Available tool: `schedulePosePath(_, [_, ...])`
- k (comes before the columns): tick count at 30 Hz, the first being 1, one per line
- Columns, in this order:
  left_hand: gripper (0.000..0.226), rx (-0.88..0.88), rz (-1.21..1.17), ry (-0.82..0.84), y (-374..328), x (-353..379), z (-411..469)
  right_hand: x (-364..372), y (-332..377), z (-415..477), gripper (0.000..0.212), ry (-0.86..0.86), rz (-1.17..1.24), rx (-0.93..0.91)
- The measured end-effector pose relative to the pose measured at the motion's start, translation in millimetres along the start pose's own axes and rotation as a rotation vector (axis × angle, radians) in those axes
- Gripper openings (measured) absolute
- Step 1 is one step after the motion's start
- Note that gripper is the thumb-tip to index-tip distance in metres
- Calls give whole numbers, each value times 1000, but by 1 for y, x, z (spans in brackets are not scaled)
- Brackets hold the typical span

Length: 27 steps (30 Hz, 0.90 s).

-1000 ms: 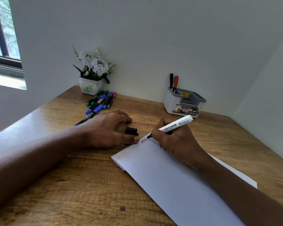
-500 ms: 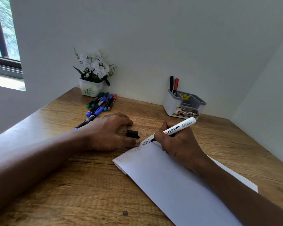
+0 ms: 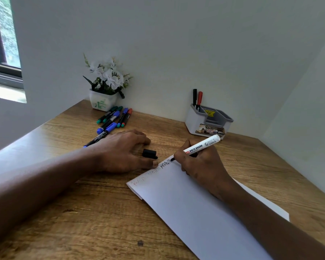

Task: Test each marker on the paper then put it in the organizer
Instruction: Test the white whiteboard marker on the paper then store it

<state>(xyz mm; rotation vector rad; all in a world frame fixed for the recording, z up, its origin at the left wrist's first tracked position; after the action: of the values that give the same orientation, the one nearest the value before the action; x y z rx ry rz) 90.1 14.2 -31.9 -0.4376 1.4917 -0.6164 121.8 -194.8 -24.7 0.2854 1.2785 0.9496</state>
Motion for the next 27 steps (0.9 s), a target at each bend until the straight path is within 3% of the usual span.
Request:
schedulePosePath(21, [82,14,-7,0,0,0,0,-3,1,-3,19,-49,-26,75])
schedulePosePath(27, [76,42,-23,-29,-2,-2,-3,-5,-7,0,19,-39,251,248])
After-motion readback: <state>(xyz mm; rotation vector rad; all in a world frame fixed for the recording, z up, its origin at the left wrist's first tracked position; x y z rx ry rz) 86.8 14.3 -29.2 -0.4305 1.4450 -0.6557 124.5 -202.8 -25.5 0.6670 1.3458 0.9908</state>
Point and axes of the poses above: each hand's wrist, its own z-axis towards the middle knuckle, its own x-axis out of the palm, y = z × x, the point moved 4 cm from there along z, towards the middle knuckle, and after that the axes turned 15 degrees about -z, right-handed, at the moved point
